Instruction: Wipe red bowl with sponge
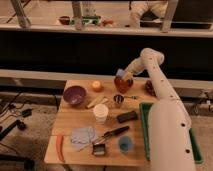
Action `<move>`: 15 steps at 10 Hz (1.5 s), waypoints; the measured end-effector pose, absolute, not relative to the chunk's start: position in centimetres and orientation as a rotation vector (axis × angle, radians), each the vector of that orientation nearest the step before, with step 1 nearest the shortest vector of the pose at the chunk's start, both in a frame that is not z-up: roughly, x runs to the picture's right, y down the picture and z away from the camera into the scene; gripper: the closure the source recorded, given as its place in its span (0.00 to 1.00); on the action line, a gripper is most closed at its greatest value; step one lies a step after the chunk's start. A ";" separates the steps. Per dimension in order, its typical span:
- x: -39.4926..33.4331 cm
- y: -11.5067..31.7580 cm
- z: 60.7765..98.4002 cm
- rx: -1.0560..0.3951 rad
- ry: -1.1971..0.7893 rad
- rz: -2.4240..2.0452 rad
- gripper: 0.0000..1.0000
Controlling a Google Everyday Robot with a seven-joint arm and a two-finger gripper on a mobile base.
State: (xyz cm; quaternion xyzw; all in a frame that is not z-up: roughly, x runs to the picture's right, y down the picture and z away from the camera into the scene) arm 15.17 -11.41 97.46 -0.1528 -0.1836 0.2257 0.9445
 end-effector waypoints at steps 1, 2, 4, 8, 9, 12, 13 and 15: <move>14.6 -11.4 97.7 -0.312 -0.382 0.454 0.94; 14.4 -11.3 97.9 -0.314 -0.388 0.449 0.94; 13.1 -11.0 98.3 -0.324 -0.409 0.428 0.94; 11.2 -10.1 96.9 -0.358 -0.433 0.387 0.94; 10.8 -9.7 96.3 -0.368 -0.435 0.380 0.94; 10.3 -8.0 94.5 -0.409 -0.429 0.368 0.94; 10.4 -6.9 93.7 -0.430 -0.420 0.373 0.94; 11.7 -6.0 93.3 -0.449 -0.401 0.402 0.94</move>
